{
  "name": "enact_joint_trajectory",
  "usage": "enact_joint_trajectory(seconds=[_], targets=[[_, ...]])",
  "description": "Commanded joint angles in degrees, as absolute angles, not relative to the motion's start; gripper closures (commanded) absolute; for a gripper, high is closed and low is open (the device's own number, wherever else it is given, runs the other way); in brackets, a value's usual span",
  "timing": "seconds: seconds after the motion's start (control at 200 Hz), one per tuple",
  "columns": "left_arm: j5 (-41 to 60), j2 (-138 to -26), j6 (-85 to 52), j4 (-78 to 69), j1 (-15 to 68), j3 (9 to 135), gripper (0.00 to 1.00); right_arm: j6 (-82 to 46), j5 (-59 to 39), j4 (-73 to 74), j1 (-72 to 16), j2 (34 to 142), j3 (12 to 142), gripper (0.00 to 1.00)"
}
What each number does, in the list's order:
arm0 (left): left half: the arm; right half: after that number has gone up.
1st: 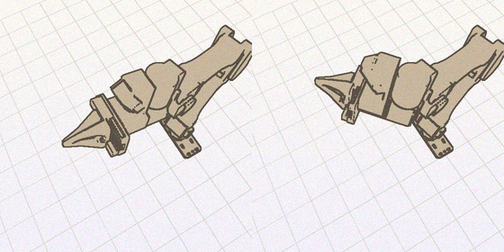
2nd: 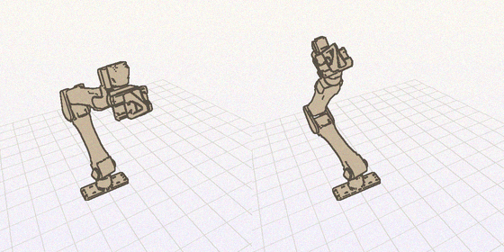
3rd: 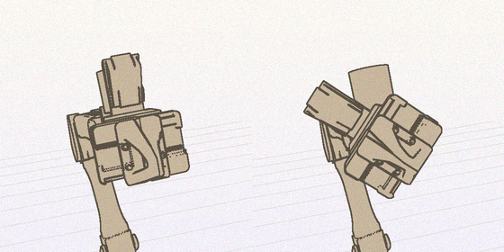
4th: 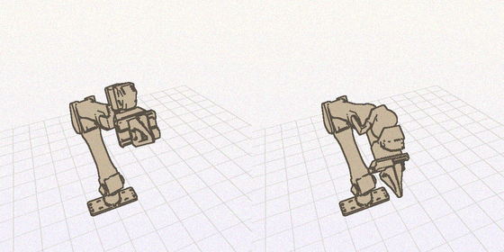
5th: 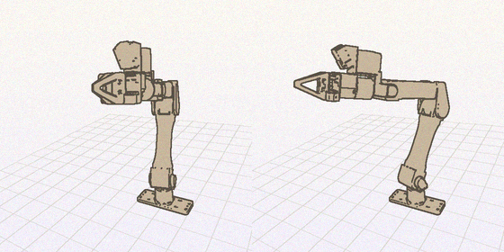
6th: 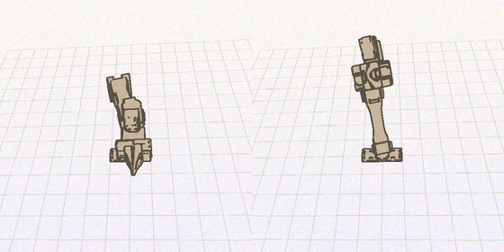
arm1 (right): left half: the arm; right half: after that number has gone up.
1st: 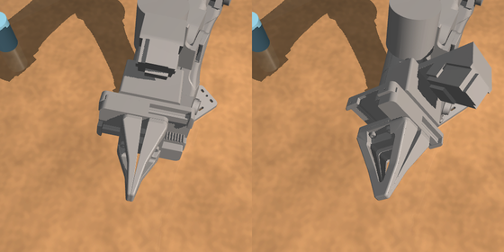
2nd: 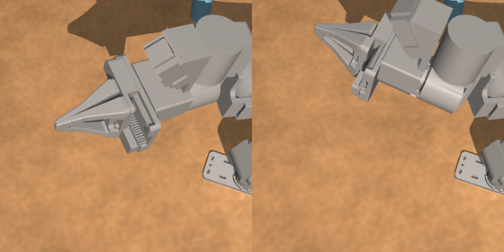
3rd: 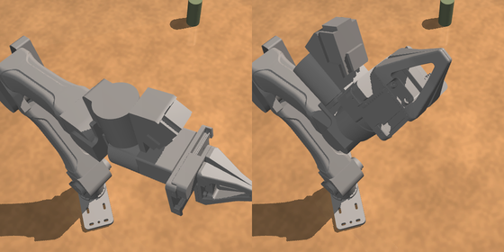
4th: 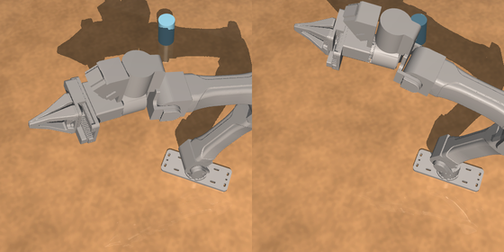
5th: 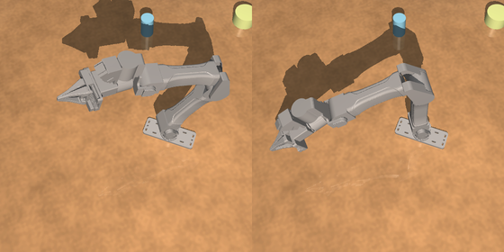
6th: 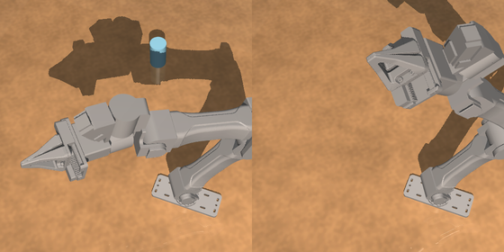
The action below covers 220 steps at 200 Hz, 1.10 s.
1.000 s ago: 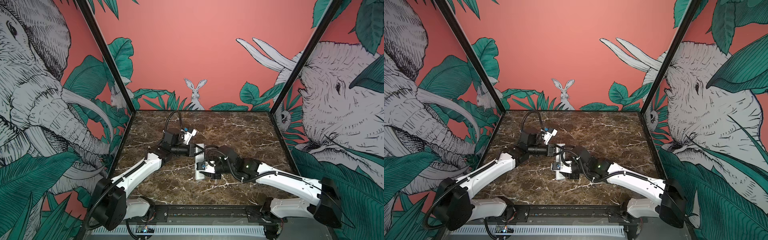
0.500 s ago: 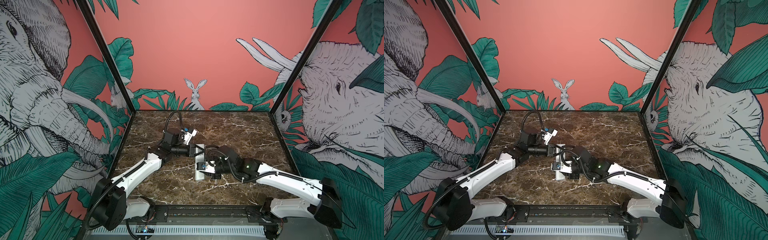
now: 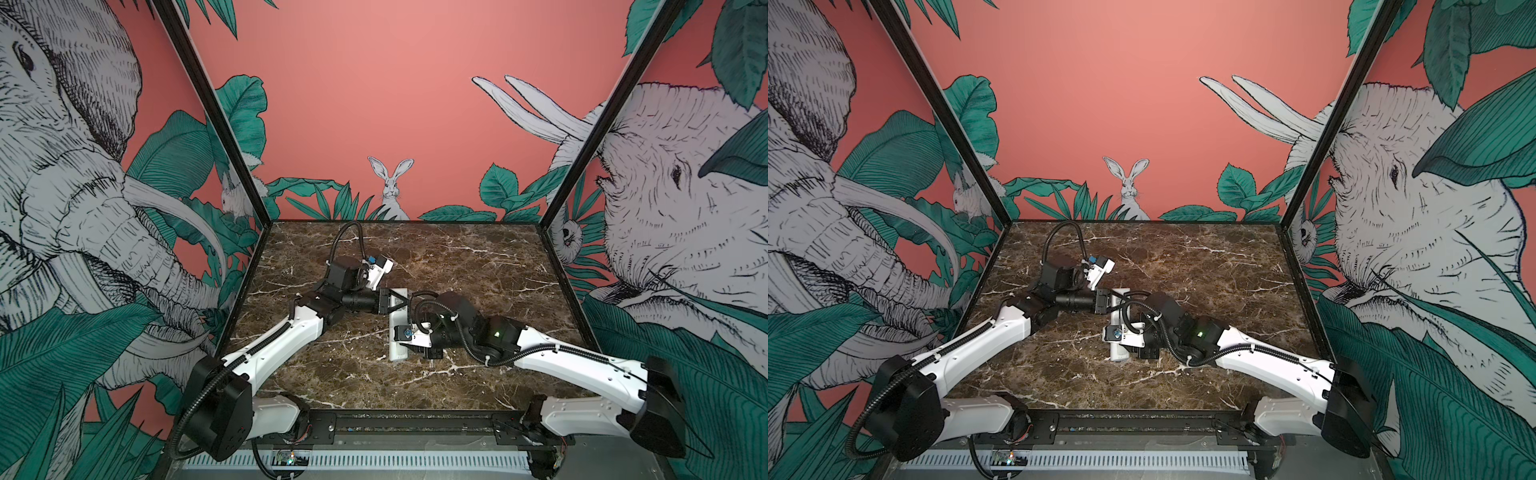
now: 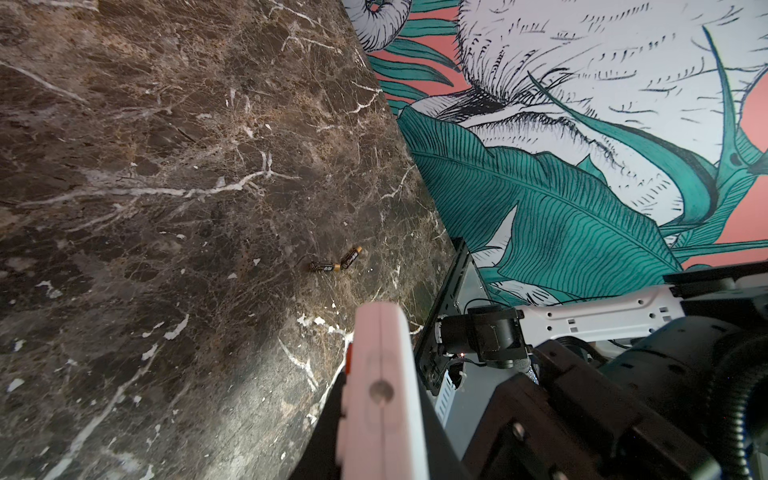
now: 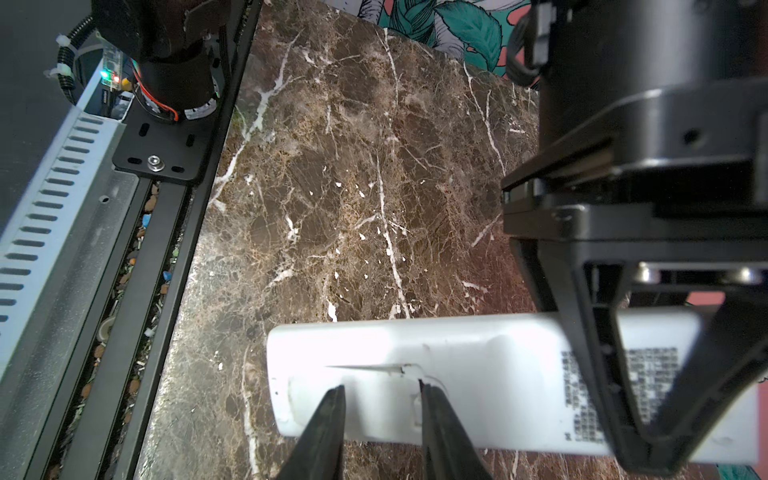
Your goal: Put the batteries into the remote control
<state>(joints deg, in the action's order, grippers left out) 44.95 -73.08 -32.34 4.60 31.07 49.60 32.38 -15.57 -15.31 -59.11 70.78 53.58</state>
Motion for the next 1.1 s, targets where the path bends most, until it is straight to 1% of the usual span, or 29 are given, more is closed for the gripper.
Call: enact_joint_trajectory(seconds=[0.0,0.4,0.77,0.965,1.095], targets=[[44.54,-71.28,-32.22,1.58,30.59,49.91,1.0,32.61,-17.72,-17.67,-60.4,70.14,53.08,0.65],[44.78,-71.37,-32.45,1.32,30.61,49.79,1.0,32.44,-15.22,-16.72,-60.46,70.09,52.91,0.55],[45.4,-71.4,-32.67,1.34,30.65,49.54,1.0,32.08,-13.67,-15.32,-60.38,69.22,52.45,0.36],[44.55,-71.53,-32.43,1.99,30.66,49.66,1.0,31.0,-12.79,-14.75,-60.41,67.57,52.57,0.33],[41.77,-71.23,-33.33,1.87,30.67,49.33,1.0,24.33,-9.48,-15.11,-60.37,65.47,53.93,0.32]])
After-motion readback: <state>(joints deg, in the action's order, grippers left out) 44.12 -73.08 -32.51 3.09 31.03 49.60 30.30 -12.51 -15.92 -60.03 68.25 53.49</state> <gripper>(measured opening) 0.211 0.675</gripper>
